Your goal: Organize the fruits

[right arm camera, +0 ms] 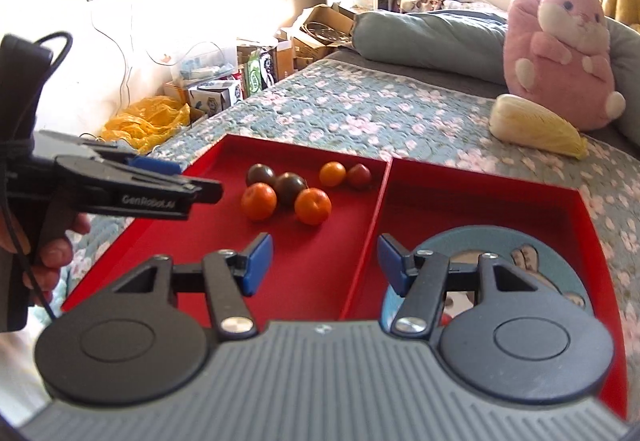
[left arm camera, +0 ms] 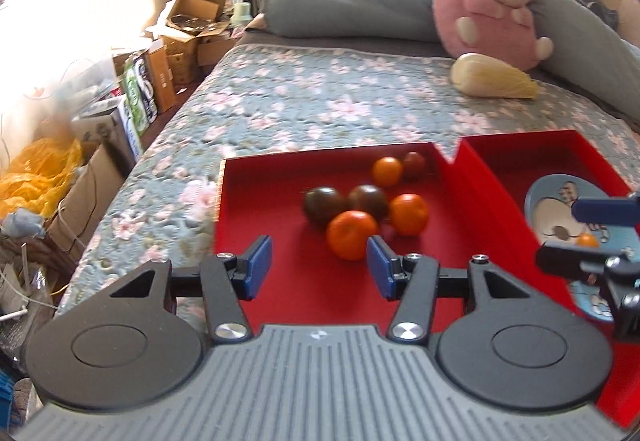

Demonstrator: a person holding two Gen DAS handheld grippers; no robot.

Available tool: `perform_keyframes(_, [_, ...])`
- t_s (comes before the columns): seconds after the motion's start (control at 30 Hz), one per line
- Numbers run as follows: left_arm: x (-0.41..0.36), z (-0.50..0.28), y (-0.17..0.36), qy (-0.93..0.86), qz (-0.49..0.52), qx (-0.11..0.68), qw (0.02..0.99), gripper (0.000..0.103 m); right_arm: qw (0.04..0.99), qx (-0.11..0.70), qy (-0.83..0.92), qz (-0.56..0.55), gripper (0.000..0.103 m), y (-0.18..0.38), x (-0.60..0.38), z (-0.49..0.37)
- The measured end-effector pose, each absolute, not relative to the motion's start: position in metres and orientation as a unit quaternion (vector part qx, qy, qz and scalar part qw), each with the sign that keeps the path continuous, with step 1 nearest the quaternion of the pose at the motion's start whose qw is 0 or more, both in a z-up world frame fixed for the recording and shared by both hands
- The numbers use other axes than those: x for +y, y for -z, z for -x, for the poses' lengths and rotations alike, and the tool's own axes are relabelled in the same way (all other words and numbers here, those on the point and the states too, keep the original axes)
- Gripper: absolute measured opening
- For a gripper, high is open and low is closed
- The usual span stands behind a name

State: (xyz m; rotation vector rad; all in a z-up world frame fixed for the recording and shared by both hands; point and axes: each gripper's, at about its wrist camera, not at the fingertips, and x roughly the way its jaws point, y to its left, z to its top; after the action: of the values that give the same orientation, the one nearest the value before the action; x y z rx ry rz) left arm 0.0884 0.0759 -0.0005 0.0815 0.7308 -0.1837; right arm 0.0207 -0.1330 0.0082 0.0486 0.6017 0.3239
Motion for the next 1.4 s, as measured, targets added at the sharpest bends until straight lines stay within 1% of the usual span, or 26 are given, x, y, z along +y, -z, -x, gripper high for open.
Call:
perform_keyframes(0.2, [0.090, -0.111, 0.009, 0.080, -0.013, 0.370, 0.926, 0.059, 0.928, 0.315, -0.196, -0.012, 0.060, -0.006, -0.108, -0.066])
perform_keyframes(0.37, [0.095, -0.119, 0.012, 0.064, 0.018, 0.379, 0.923, 0.059, 0.907, 0.365, -0.204, 0.044, 0.060, 0.017, -0.078, -0.111])
perform_keyframes(0.57, [0.089, -0.124, 0.019, 0.080, 0.025, 0.395, 0.915, 0.059, 0.893, 0.404, -0.182, 0.079, 0.059, 0.040, -0.060, -0.150])
perform_keyframes(0.6, [0.086, -0.124, 0.020, 0.086, 0.020, 0.397, 0.914, 0.059, 0.891, 0.409, -0.177, 0.085, 0.058, 0.043, -0.058, -0.155])
perform_keyframes(0.63, [0.084, -0.124, 0.020, 0.093, 0.017, 0.398, 0.912, 0.059, 0.889, 0.414, -0.176, 0.085, 0.052, 0.044, -0.058, -0.158])
perform_keyframes(0.67, [0.082, -0.124, 0.021, 0.101, 0.016, 0.403, 0.910, 0.059, 0.887, 0.418, -0.175, 0.083, 0.041, 0.045, -0.058, -0.162])
perform_keyframes(0.8, [0.075, -0.125, 0.029, 0.124, 0.007, 0.426, 0.896, 0.060, 0.890, 0.418, -0.165, 0.077, 0.040, 0.045, -0.062, -0.163])
perform_keyframes(0.9, [0.071, -0.124, 0.030, 0.121, -0.005, 0.421, 0.899, 0.061, 0.900, 0.402, -0.155, 0.061, 0.040, 0.038, -0.071, -0.156])
perform_keyframes(0.93, [0.070, -0.125, 0.030, 0.123, -0.003, 0.419, 0.900, 0.063, 0.905, 0.395, -0.149, 0.054, 0.040, 0.034, -0.075, -0.154])
perform_keyframes(1.0, [0.062, -0.126, 0.031, 0.131, -0.012, 0.415, 0.900, 0.073, 0.913, 0.381, -0.141, 0.035, 0.040, 0.025, -0.085, -0.149])
perform_keyframes(1.1, [0.041, -0.128, 0.035, 0.139, -0.050, 0.401, 0.904, 0.075, 0.922, 0.360, -0.139, 0.009, 0.040, 0.010, -0.097, -0.137])
perform_keyframes(1.2, [0.024, -0.136, 0.044, 0.133, -0.074, 0.394, 0.906, 0.076, 0.930, 0.342, -0.137, -0.006, 0.040, -0.002, -0.107, -0.120])
perform_keyframes(1.23, [0.020, -0.140, 0.048, 0.129, -0.083, 0.394, 0.906, 0.076, 0.931, 0.338, -0.134, -0.010, 0.040, -0.004, -0.110, -0.115])
perform_keyframes(1.27, [0.016, -0.143, 0.052, 0.127, -0.090, 0.395, 0.905, 0.073, 0.933, 0.336, -0.132, -0.014, 0.040, -0.005, -0.113, -0.110])
perform_keyframes(1.3, [0.015, -0.146, 0.056, 0.124, -0.091, 0.398, 0.904, 0.066, 0.933, 0.334, -0.130, -0.018, 0.040, -0.006, -0.116, -0.105])
perform_keyframes(1.37, [0.016, -0.152, 0.062, 0.112, -0.087, 0.405, 0.903, 0.060, 0.935, 0.331, -0.125, -0.028, 0.040, -0.006, -0.122, -0.095])
perform_keyframes(1.4, [0.017, -0.154, 0.063, 0.107, -0.086, 0.405, 0.904, 0.055, 0.935, 0.331, -0.123, -0.033, 0.040, -0.006, -0.125, -0.090])
